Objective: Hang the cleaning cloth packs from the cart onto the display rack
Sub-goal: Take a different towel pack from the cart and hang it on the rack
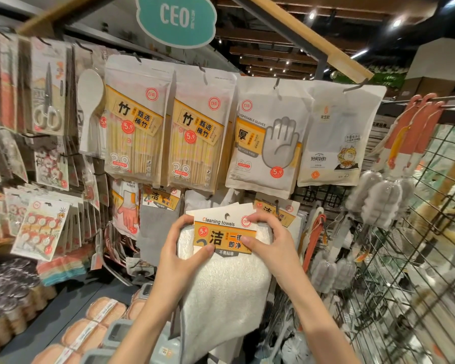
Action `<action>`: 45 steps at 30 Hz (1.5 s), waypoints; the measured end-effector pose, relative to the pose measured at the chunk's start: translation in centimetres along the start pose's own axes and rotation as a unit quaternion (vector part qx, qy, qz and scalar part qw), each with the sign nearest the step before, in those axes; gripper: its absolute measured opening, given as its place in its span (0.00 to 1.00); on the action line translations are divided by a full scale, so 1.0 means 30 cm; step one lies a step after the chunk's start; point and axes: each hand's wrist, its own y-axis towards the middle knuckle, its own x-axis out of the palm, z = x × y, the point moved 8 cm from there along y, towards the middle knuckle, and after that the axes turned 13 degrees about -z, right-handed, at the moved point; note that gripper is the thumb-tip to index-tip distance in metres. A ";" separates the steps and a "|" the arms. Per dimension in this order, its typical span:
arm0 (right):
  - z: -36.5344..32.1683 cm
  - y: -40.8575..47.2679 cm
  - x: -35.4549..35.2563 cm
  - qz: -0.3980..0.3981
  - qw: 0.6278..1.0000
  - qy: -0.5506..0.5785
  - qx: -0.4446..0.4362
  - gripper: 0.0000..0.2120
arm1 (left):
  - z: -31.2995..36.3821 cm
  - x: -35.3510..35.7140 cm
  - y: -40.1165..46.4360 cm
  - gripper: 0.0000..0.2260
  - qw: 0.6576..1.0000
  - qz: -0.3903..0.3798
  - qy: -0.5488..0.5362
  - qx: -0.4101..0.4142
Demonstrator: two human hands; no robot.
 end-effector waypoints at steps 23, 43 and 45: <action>0.050 0.000 -0.091 0.017 0.994 0.101 0.022 0.12 | -0.050 -0.025 -0.003 0.14 0.997 -0.001 -0.037 -0.068; 0.222 -0.007 -0.351 0.193 0.977 -0.024 0.087 0.12 | -0.072 -0.136 -0.003 0.16 0.998 0.047 0.021 -0.034; 0.227 0.018 -0.349 0.186 0.978 -0.040 0.082 0.12 | -0.070 -0.141 -0.002 0.16 0.998 0.050 0.017 -0.030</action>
